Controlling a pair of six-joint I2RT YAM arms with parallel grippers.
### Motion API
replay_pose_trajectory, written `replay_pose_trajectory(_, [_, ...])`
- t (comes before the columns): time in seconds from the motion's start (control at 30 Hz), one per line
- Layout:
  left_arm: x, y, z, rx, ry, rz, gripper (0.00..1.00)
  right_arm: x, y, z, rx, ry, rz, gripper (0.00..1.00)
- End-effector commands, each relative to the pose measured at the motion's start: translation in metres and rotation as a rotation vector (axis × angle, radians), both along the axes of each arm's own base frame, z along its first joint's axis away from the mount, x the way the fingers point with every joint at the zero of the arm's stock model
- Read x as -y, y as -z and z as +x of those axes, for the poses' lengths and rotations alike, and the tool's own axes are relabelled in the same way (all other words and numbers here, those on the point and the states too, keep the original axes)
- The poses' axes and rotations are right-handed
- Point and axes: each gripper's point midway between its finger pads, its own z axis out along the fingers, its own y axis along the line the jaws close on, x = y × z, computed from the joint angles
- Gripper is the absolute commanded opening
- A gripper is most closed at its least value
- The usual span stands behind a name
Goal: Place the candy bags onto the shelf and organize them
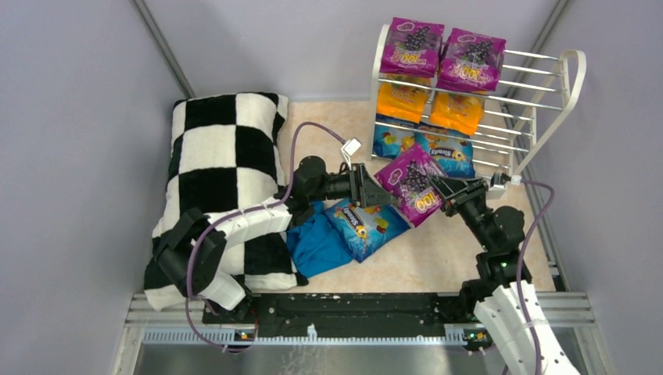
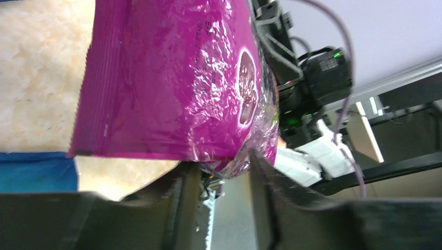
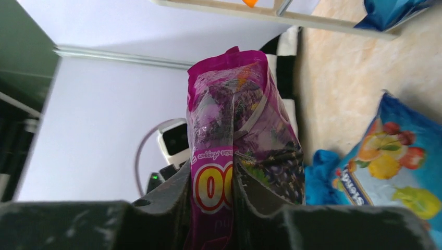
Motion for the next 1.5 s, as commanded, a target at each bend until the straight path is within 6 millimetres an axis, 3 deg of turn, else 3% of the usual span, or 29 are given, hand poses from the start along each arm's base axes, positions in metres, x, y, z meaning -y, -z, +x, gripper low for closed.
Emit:
replay_pose_trajectory(0.0, [-0.024, 0.003, 0.027, 0.113, -0.188, 0.184, 0.78, 0.01, -0.067, -0.01, 0.167, 0.075, -0.197, 0.16])
replay_pose_trajectory(0.1, [-0.045, 0.012, 0.035, 0.138, -0.258, 0.271, 0.9, 0.019, -0.069, -0.009, 0.151, 0.123, -0.33, 0.11])
replay_pose_trajectory(0.23, [-0.07, 0.004, 0.044, 0.203, -0.343, 0.339, 0.98, 0.04, -0.08, -0.016, 0.152, 0.222, -0.483, 0.08])
replay_pose_trajectory(0.37, [-0.09, -0.047, 0.053, 0.356, -0.39, 0.377, 0.99, 0.065, -0.12, -0.035, 0.212, 0.339, -0.667, 0.05])
replay_pose_trajectory(0.53, [-0.115, -0.12, 0.059, 0.558, -0.502, 0.384, 0.99, 0.119, -0.181, -0.058, 0.211, 0.593, -0.893, 0.03])
replay_pose_trajectory(0.67, [-0.133, -0.142, 0.057, 0.666, -0.568, 0.378, 0.99, 0.153, -0.223, -0.057, 0.156, 0.774, -0.967, 0.02])
replay_pose_trajectory(0.93, [-0.157, -0.109, 0.071, 0.707, -0.676, 0.496, 0.99, 0.193, -0.298, -0.009, 0.101, 1.077, -1.046, 0.0])
replay_pose_trajectory(1.1, [-0.169, -0.098, 0.081, 0.696, -0.743, 0.552, 0.99, 0.195, -0.333, 0.043, 0.105, 1.178, -1.039, 0.0])
replay_pose_trajectory(1.23, [-0.168, -0.094, 0.081, 0.69, -0.738, 0.558, 0.99, 0.195, -0.343, 0.08, 0.099, 1.21, -0.999, 0.0])
replay_pose_trajectory(1.47, [-0.167, -0.09, 0.082, 0.689, -0.733, 0.562, 0.99, 0.218, -0.325, 0.144, 0.076, 1.104, -0.82, 0.0])
